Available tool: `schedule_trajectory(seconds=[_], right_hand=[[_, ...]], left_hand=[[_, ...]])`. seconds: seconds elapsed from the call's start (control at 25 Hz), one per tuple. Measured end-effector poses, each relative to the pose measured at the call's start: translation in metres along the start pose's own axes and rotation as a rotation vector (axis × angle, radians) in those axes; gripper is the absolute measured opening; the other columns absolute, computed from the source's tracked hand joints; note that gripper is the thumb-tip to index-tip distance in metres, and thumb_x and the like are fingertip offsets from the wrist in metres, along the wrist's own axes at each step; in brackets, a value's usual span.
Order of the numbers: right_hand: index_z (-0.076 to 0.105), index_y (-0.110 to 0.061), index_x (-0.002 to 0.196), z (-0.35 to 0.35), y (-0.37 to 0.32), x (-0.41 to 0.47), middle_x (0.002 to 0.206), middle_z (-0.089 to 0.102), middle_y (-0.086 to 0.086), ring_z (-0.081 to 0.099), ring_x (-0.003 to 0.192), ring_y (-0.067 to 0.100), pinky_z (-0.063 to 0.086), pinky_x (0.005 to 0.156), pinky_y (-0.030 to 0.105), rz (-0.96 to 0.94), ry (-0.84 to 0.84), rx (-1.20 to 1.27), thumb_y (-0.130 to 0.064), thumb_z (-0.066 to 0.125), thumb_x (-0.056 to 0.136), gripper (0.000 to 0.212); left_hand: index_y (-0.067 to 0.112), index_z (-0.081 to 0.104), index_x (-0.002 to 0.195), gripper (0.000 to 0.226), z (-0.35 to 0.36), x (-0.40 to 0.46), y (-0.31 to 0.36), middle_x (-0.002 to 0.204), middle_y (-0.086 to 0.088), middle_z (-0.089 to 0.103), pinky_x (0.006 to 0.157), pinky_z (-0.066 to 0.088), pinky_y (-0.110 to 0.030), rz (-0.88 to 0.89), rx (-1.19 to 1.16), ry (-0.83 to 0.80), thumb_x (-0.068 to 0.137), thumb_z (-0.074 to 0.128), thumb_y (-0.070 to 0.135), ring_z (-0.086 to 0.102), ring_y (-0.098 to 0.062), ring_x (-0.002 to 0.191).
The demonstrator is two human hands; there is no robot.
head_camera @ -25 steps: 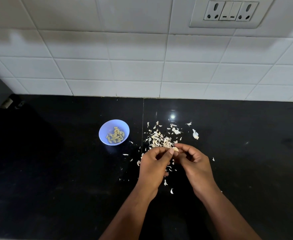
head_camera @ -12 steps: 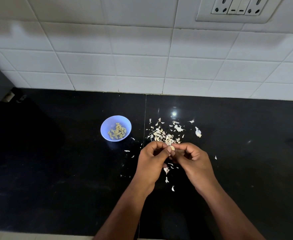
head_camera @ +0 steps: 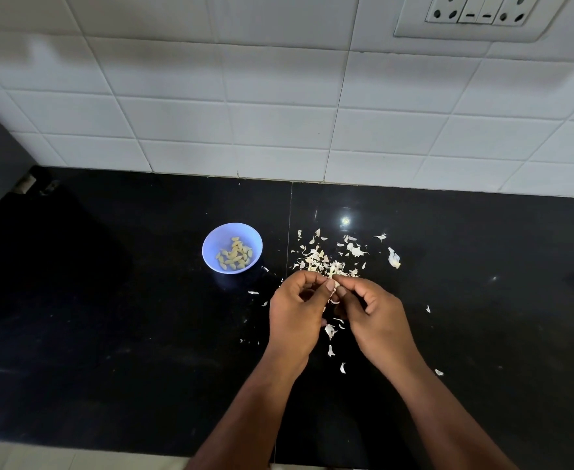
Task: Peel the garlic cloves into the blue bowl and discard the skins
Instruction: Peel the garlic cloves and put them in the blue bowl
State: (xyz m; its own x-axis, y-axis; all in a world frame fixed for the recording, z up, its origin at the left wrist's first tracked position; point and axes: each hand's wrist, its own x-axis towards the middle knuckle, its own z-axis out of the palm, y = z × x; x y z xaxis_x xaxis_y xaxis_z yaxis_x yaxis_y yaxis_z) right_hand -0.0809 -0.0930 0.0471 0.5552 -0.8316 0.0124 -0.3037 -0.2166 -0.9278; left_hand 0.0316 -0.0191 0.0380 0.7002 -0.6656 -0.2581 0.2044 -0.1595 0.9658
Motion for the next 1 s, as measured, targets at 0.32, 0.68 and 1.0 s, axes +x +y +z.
schedule_trajectory(seconds=[0.32,0.68,1.0], right_hand=[[0.078,-0.021,0.112,0.013,-0.006,0.005,0.098,0.076,-0.011,0.071,0.081,0.007,0.057,0.071,0.024,-0.212,0.091,-0.348,-0.016,0.073,0.096,0.017],[0.074,-0.004,0.109,0.013,-0.019,0.026,0.089,0.073,0.01,0.066,0.071,0.018,0.056,0.064,0.026,0.341,-0.069,0.707,-0.008,0.062,0.101,0.014],[0.072,-0.026,0.117,0.033,-0.038,0.021,0.08,0.07,0.007,0.065,0.069,0.014,0.057,0.07,0.029,0.094,-0.273,0.183,-0.008,0.054,0.107,0.028]], left_hand=[[0.017,0.067,0.083,0.012,0.002,0.003,0.002,0.077,-0.015,0.066,0.064,0.055,-0.042,-0.024,-0.008,-0.023,0.086,0.061,0.026,0.058,-0.02,0.068],[0.011,0.056,0.079,0.042,-0.014,0.005,0.007,0.064,0.0,0.05,0.059,0.054,-0.034,-0.076,-0.11,0.074,0.11,0.049,0.038,0.049,-0.013,0.061],[0.016,0.063,0.088,0.03,-0.032,0.005,0.014,0.068,0.003,0.063,0.045,0.05,-0.03,-0.046,0.035,0.024,0.102,0.064,0.043,0.056,-0.011,0.053]])
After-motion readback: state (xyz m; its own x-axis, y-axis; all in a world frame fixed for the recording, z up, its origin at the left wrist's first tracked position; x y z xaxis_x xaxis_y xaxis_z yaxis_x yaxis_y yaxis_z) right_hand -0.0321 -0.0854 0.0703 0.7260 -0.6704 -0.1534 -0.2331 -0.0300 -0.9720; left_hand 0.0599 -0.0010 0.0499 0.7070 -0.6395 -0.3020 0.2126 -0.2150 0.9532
